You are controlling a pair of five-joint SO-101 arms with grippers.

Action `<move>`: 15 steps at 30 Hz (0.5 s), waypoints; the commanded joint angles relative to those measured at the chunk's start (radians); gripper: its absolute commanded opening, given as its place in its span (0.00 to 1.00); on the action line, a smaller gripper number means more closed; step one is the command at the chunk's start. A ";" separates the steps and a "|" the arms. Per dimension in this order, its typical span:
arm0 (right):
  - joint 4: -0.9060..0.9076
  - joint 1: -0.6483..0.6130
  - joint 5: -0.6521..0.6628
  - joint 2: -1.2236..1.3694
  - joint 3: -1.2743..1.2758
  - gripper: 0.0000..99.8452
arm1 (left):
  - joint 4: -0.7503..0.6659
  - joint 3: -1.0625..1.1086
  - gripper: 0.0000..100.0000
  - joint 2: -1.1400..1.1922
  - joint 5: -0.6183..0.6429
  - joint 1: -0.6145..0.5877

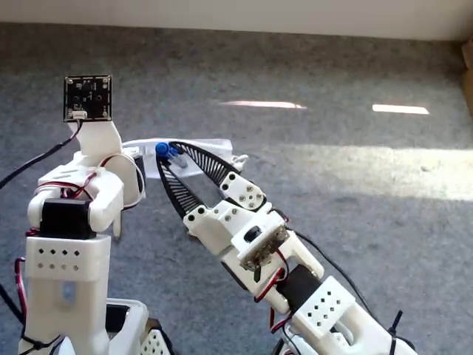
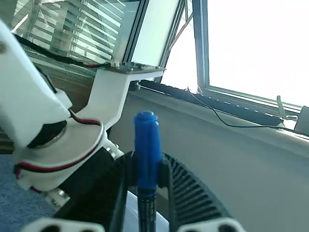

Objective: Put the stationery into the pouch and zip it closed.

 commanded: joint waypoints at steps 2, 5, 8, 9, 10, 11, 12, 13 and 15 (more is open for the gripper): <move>-0.019 -0.001 0.009 -0.012 -0.001 0.01 | -0.023 0.002 0.01 0.019 0.011 -0.013; -0.012 -0.001 0.008 -0.012 -0.001 0.01 | -0.026 0.004 0.01 0.019 0.011 -0.013; -0.010 -0.001 0.008 -0.010 -0.001 0.05 | -0.025 0.001 0.01 0.019 0.011 -0.013; -0.010 -0.001 0.008 -0.010 -0.001 0.07 | -0.025 0.001 0.01 0.019 0.011 -0.013; -0.008 -0.001 0.008 -0.010 -0.001 0.08 | -0.025 0.001 0.01 0.019 0.011 -0.013; -0.008 -0.001 0.008 -0.010 -0.001 0.09 | -0.025 0.001 0.01 0.019 0.011 -0.013; -0.008 0.001 0.008 -0.010 0.001 0.09 | -0.025 0.001 0.01 0.019 0.011 -0.013; 0.002 0.002 0.008 -0.010 0.001 0.09 | -0.025 0.001 0.01 0.019 0.011 -0.013; 0.033 0.016 0.005 -0.010 -0.002 0.09 | -0.025 0.001 0.01 0.019 0.011 -0.013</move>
